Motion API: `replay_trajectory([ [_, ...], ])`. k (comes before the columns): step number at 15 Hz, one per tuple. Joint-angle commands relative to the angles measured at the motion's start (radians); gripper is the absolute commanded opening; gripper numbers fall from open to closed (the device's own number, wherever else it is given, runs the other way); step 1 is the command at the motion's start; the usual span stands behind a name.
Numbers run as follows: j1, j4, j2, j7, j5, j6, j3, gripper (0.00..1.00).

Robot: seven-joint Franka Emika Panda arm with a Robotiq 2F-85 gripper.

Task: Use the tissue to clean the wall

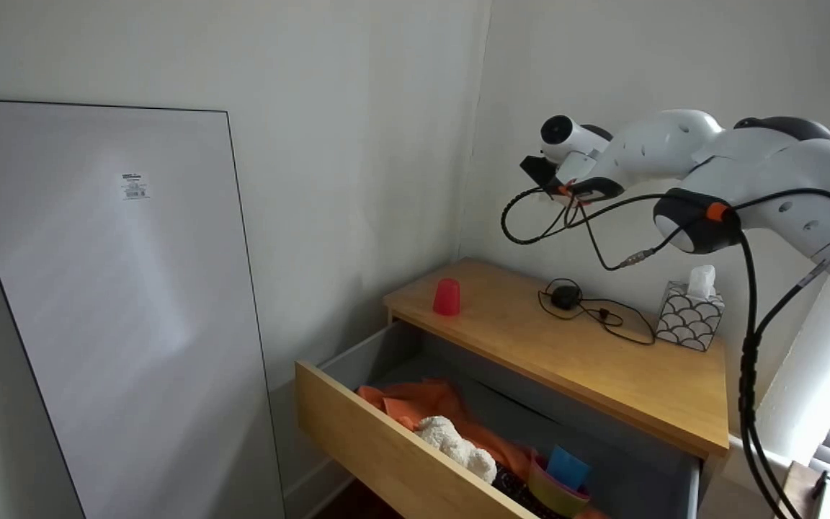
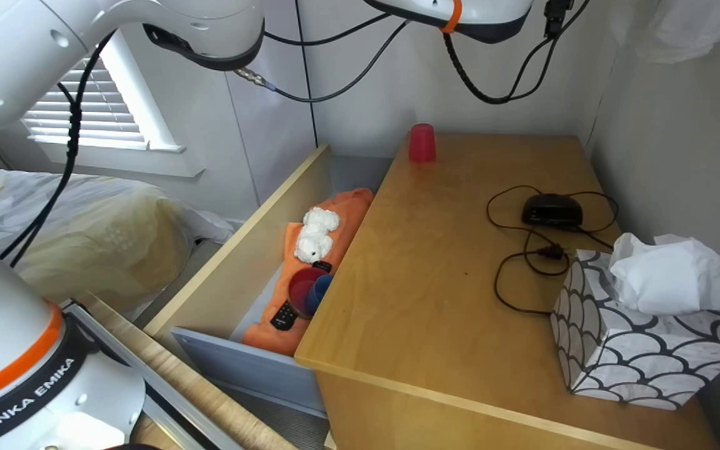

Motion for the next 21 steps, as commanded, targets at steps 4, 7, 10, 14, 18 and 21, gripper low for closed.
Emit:
replay_trajectory([
  [4, -0.021, 0.046, 0.045, 0.008, -0.004, 0.027, -0.012, 0.00],
  [7, -0.014, 0.025, 0.040, -0.017, -0.006, -0.033, -0.013, 0.00],
  [10, -0.008, 0.012, 0.038, -0.039, -0.009, -0.108, -0.015, 0.00],
  [14, 0.003, -0.008, 0.032, -0.093, -0.012, -0.235, -0.013, 0.00],
  [18, 0.005, -0.015, 0.033, -0.137, -0.013, -0.346, -0.017, 0.00],
  [21, 0.001, -0.015, 0.035, -0.166, -0.011, -0.417, -0.017, 0.00],
])
